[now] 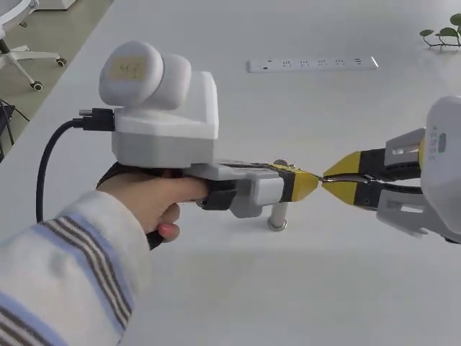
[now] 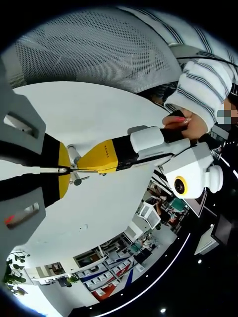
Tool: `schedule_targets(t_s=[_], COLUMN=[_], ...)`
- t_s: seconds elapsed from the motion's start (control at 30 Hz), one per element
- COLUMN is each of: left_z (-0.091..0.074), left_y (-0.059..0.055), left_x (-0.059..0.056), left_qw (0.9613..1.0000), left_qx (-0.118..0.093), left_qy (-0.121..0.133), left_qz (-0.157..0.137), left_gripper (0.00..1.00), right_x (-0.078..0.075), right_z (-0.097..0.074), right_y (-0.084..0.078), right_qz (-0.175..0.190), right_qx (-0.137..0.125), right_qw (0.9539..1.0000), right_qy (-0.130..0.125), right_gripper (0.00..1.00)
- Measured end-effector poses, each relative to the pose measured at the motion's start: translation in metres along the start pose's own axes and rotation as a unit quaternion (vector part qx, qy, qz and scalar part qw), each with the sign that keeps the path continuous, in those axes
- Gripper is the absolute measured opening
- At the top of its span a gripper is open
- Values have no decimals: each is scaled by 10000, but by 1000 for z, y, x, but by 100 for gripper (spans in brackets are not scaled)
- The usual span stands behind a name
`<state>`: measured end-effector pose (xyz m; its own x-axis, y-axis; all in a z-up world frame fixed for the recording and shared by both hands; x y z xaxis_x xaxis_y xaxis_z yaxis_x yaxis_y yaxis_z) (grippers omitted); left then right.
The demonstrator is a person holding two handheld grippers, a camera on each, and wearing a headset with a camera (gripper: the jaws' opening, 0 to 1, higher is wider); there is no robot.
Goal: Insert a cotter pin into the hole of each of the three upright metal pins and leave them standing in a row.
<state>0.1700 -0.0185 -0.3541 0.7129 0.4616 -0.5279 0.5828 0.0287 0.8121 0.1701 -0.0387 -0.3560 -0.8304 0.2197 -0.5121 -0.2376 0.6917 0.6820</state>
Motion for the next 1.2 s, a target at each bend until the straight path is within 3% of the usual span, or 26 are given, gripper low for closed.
schedule_targets(t_s=[0.3, 0.47, 0.6, 0.9, 1.2], left_z=[1, 2, 2, 1, -1], left_y=[-3, -4, -3, -4, 1], left_x=[0, -2, -3, -6, -7], left_qw=[10000, 10000, 9999, 9999, 9995], left_qx=[32, 32, 13, 53, 122], left_qy=[47, 63, 67, 29, 147], left_qz=[-15, -37, -89, -142, 246], left_gripper=[0, 9, 0, 0, 0], right_x=[2, 3, 4, 6, 5], right_z=[-1, 0, 0, -1, -1], right_y=[-3, -2, -2, 0, 4], right_qz=[-40, -51, -64, -66, -139], right_qx=[64, 59, 70, 41, -48], right_qw=[10000, 10000, 10000, 10000, 9999], right_qy=[5, 30, 26, 43, -1], right_gripper=[0, 0, 0, 0, 0])
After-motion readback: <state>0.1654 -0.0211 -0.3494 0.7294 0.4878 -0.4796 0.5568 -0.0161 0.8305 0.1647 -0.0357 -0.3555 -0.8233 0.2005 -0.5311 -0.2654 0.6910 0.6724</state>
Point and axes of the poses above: the centre of the closed fingertips' face, and the gripper's own axes: z roughly forward along the fingers, x roughly to its left, y roughly out of its top, the point moved 1 cm from there along -z, roughly backward along the fingers, and after that the axes turned 8 degrees about -x, right-handed, at the moved point
